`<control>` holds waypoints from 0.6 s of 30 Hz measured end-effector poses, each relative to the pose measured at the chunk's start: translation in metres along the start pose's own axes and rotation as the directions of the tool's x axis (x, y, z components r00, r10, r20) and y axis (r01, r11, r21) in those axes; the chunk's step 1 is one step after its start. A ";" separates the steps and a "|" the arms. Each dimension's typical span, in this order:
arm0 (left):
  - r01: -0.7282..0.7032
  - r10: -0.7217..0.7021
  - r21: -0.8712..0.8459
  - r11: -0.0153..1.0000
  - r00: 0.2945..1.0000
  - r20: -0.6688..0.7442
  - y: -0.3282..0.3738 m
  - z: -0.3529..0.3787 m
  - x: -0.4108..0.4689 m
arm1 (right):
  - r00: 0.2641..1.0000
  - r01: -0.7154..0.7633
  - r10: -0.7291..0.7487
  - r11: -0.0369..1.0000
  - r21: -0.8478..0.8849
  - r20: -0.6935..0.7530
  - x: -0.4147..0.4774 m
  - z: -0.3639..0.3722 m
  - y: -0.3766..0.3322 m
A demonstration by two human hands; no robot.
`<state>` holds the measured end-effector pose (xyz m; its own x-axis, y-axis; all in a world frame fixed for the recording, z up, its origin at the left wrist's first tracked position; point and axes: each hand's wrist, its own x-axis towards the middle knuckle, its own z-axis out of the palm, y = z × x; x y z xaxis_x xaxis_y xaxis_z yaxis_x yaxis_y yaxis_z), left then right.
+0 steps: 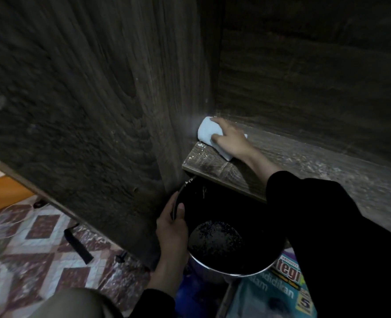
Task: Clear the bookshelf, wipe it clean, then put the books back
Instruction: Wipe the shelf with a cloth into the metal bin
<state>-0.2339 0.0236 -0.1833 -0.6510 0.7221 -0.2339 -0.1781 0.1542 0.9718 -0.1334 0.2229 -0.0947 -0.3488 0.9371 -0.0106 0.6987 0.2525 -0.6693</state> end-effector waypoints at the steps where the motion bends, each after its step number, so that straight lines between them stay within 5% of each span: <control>1: 0.006 -0.006 0.001 1.000 1.000 -0.009 0.000 -0.001 0.001 | 1.000 -0.003 0.002 0.998 0.059 0.025 -0.005 -0.001 0.000; 8: -0.027 0.026 -0.017 0.999 0.997 -0.072 0.006 -0.002 0.005 | 0.962 0.098 -0.163 0.956 0.276 0.221 -0.038 -0.004 -0.005; 18: -0.023 0.022 -0.006 1.000 0.995 -0.099 0.011 0.000 0.002 | 0.760 0.228 -0.284 0.959 0.170 0.585 -0.078 -0.031 -0.005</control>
<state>-0.2371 0.0271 -0.1733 -0.7248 0.6548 -0.2143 -0.1675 0.1342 0.9767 -0.0903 0.1560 -0.0669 -0.8286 0.4997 -0.2524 0.4846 0.4146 -0.7702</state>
